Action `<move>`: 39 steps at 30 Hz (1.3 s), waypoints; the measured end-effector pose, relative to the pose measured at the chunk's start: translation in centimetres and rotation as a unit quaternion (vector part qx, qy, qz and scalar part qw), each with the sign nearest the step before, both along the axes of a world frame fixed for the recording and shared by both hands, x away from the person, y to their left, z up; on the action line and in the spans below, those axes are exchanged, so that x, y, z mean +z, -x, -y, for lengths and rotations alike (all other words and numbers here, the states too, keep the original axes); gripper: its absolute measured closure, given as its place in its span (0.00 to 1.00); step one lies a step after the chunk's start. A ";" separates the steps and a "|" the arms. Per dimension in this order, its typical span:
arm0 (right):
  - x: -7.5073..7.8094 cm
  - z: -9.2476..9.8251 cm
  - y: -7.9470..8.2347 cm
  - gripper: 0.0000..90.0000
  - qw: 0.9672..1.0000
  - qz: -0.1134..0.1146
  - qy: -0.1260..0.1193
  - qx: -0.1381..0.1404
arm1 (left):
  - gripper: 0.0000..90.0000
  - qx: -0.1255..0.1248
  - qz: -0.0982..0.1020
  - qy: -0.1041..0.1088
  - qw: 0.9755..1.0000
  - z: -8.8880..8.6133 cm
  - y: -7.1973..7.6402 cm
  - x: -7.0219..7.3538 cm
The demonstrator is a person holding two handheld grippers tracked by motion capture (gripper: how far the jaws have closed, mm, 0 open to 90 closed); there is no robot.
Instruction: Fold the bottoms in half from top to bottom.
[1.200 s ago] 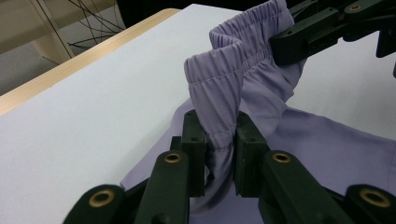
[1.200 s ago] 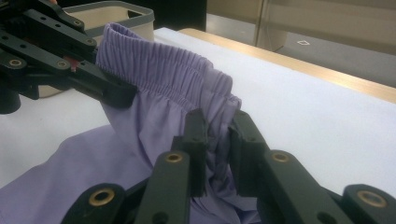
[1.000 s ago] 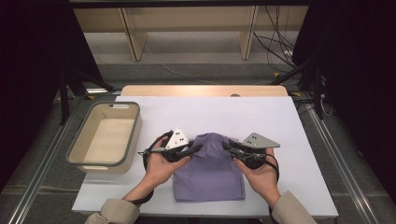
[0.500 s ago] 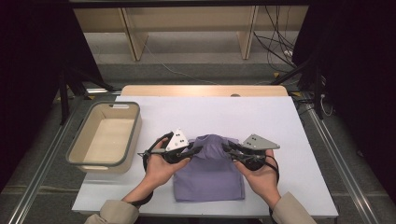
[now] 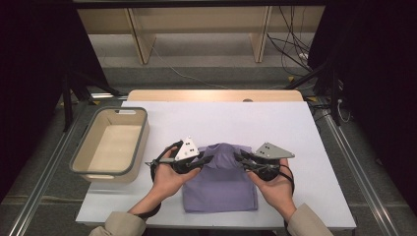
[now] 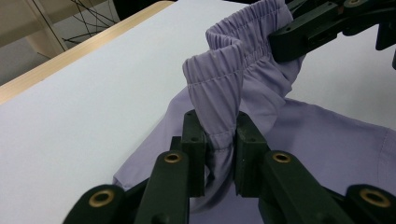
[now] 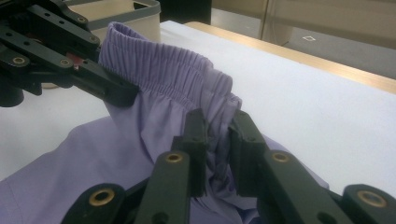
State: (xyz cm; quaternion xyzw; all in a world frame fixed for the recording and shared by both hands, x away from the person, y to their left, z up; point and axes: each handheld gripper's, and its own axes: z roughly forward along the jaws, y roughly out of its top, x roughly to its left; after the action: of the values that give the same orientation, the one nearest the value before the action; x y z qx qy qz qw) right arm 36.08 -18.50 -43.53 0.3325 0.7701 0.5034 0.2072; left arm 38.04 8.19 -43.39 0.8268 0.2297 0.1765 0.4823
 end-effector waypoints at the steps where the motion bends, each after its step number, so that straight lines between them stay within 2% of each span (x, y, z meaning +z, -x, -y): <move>1: 0.0 0.0 0.0 0.88 1.000 -0.001 0.000 0.000 | 0.85 0.000 0.000 0.000 1.000 0.0 0.0 0.0; 39: -0.1 0.3 0.7 0.88 1.000 -0.006 0.010 0.011 | 0.85 -0.011 -0.004 -0.010 1.000 0.1 0.6 -0.3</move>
State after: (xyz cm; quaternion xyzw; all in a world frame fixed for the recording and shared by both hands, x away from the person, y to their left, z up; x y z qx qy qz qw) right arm 35.36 -18.76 -43.67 0.3247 0.7801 0.4958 0.2003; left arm 37.47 8.07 -43.70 0.8349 0.2210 0.1701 0.4746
